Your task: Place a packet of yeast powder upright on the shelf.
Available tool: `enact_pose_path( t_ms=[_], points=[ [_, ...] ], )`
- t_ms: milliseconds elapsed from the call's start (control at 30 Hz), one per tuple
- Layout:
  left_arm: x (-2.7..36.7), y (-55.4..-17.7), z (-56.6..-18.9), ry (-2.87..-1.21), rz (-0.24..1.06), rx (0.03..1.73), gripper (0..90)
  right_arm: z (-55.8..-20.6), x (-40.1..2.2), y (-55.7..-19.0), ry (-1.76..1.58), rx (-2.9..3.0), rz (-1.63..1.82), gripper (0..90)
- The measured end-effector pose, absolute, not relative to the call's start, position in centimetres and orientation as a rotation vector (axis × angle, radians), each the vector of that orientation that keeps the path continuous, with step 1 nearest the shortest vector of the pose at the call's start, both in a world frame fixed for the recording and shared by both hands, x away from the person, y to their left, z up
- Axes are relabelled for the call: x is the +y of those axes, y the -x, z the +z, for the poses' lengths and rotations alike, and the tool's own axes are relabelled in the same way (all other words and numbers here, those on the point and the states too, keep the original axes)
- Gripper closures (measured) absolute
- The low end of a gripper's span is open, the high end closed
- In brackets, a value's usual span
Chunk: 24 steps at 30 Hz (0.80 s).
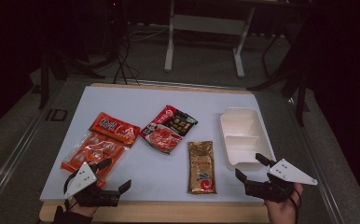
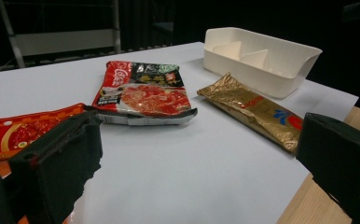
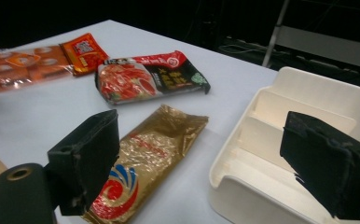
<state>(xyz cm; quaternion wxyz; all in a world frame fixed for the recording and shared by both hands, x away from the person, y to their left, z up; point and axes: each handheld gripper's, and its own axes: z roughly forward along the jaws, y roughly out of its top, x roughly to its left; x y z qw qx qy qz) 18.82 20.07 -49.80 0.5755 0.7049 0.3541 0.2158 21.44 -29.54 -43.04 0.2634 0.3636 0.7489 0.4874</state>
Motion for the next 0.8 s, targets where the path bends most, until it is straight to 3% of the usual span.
enact_pose_path(
  t_ms=[800],
  points=[
    [19.7,-18.9,-50.1,-1.705,0.522,0.819,0.9,-42.1,-28.1,-21.6,-0.917,2.021,1.374,9.0]
  ],
)
